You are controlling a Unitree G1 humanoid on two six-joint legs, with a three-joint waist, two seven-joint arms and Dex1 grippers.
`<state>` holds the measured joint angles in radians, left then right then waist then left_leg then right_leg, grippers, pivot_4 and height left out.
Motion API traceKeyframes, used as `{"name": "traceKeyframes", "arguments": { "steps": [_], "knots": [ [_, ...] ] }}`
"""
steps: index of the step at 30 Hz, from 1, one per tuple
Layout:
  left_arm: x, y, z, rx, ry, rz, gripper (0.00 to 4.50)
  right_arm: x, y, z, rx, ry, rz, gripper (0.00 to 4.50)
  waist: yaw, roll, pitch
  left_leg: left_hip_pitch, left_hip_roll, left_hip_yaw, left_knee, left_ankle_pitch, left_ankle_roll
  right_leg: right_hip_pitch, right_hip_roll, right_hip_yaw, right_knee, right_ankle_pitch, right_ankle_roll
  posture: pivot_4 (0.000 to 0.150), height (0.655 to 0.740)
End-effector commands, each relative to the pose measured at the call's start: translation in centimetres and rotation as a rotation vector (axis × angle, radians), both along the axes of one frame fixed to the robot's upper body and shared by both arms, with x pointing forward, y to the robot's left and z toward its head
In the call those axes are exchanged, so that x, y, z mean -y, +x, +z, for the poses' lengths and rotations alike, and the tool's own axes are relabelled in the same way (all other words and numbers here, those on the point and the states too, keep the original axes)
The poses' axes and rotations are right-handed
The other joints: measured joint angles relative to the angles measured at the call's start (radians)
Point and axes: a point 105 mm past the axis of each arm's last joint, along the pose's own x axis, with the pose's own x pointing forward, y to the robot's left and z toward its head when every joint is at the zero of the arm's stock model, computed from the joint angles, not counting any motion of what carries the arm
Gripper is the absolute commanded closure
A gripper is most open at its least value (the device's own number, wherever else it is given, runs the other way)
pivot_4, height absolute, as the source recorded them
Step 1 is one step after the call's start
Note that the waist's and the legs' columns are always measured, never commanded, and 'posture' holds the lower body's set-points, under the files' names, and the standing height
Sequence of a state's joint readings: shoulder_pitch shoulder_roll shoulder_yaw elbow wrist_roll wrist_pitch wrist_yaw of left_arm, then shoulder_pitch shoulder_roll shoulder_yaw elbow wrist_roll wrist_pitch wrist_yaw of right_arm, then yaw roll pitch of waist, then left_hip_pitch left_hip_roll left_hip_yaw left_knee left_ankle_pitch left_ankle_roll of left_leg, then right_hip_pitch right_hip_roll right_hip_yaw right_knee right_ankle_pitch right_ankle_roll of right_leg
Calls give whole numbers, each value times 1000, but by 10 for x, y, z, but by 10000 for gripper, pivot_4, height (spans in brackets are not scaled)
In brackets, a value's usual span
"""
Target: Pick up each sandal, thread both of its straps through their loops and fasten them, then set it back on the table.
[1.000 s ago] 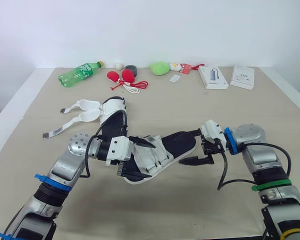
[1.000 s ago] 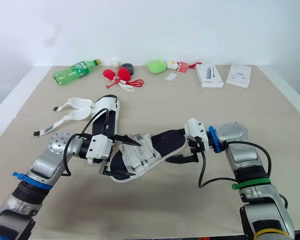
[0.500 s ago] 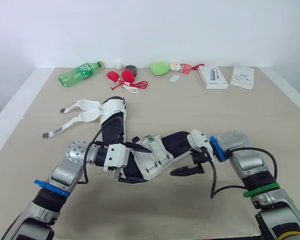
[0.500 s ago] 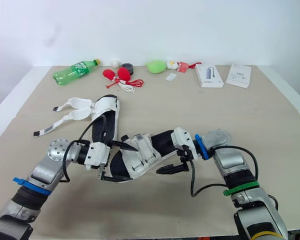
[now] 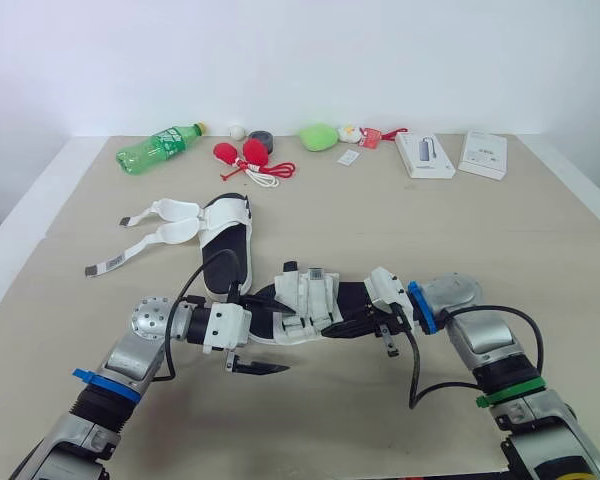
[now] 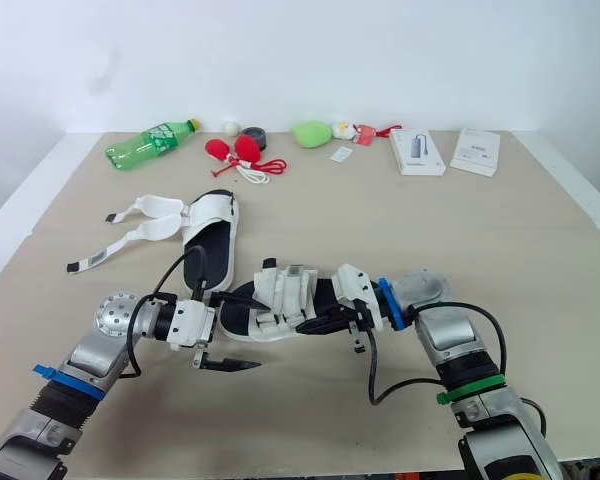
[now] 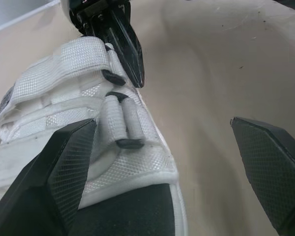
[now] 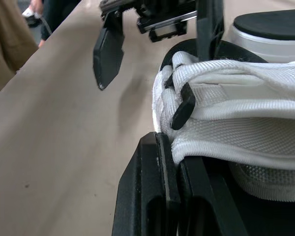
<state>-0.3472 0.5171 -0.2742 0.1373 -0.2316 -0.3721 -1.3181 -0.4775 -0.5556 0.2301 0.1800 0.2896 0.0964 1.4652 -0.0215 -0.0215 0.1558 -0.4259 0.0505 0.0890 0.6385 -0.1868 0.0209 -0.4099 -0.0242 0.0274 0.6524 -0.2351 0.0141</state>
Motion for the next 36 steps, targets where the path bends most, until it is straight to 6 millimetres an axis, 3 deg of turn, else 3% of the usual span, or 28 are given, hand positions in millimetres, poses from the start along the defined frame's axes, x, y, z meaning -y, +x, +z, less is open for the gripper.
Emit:
{"name": "traceKeyframes", "arguments": {
  "steps": [1, 8, 12, 19, 26, 36],
  "knots": [
    [1, -6, -3, -6, 20, -35, 0, 2, 13, 19, 80, 76, -116, 44425, 0, 0, 0, 0, 1, 0, 0, 0, 0, 0, 0, 0, 0, 0, 0, 1500, 7400],
    [3, -5, 3, -2, 16, -42, 0, 27, 52, 45, 159, 200, -529, 44425, 0, 0, 0, 1, 1, 1, 0, 1, -2, 0, 0, -1, 0, 0, 1, 1500, 7400],
    [7, -1, 12, 5, 8, -50, 0, 60, 74, 62, 218, 241, -810, 44425, 4, -1, 1, -3, -1, 2, 0, 2, -4, -3, -3, -1, 0, 2, 1, 1500, 7400],
    [18, 6, 26, 22, -27, -47, 0, 98, 77, 57, 253, 178, -1061, 44425, 2, 0, 1, -13, -2, 2, -1, 2, -3, -12, 0, 3, 0, 3, 8, 1500, 7400],
    [31, 17, 45, -40, -137, 9, 0, 140, 87, 50, 242, 146, -1512, 44425, 1, 0, 0, -13, -3, 0, -1, 1, -2, -13, 2, 4, 2, 2, 9, 1500, 7400],
    [32, 28, 56, -224, -221, 150, 0, 156, 81, 46, 276, 75, -1659, 44425, 0, 0, 0, -12, -4, 1, 0, 2, -2, -12, 1, 7, 2, 0, 17, 1500, 7400]
  ]
}}
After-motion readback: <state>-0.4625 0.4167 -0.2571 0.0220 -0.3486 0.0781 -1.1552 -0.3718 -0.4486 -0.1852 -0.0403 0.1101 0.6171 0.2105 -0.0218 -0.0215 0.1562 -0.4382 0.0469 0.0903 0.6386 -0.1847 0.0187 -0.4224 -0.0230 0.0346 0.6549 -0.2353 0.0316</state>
